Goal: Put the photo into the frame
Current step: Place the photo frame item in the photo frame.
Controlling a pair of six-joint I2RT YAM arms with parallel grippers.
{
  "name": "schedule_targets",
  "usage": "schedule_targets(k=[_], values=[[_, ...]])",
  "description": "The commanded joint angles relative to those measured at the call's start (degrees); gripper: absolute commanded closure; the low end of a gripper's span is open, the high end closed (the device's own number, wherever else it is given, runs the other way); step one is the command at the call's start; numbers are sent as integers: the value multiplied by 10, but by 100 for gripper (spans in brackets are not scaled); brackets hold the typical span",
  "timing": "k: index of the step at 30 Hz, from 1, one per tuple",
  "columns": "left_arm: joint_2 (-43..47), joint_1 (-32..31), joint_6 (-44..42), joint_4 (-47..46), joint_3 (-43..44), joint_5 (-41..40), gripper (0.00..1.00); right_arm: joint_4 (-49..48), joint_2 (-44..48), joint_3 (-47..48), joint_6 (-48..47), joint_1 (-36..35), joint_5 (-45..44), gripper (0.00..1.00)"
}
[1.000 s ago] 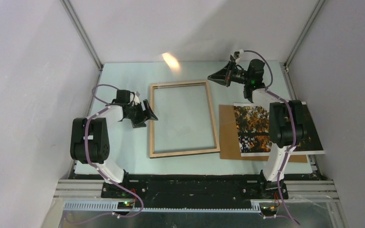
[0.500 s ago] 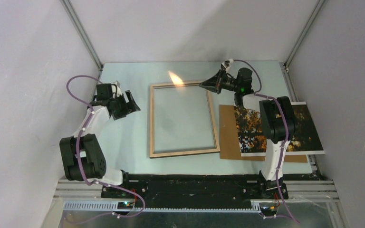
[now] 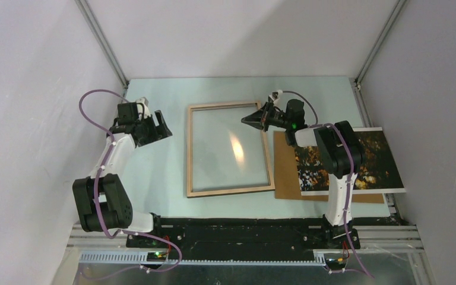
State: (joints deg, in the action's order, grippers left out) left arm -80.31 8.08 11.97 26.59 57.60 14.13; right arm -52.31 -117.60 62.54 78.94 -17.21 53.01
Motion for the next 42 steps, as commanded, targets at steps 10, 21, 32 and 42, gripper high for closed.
schedule_targets(k=[10, 21, 32, 42], values=[[9, 4, -5, -4, 15, 2, 14, -53, 16, -50, -12, -7, -54, 100], [9, 4, -10, -4, 11, 8, 14, -56, 16, -74, -15, -11, -80, 100], [-1, 4, -8, -4, 9, 20, 14, -52, 11, -75, -15, -12, -85, 100], [-2, 3, -9, -6, 7, 26, 14, -50, 5, -75, -17, -11, -87, 100]])
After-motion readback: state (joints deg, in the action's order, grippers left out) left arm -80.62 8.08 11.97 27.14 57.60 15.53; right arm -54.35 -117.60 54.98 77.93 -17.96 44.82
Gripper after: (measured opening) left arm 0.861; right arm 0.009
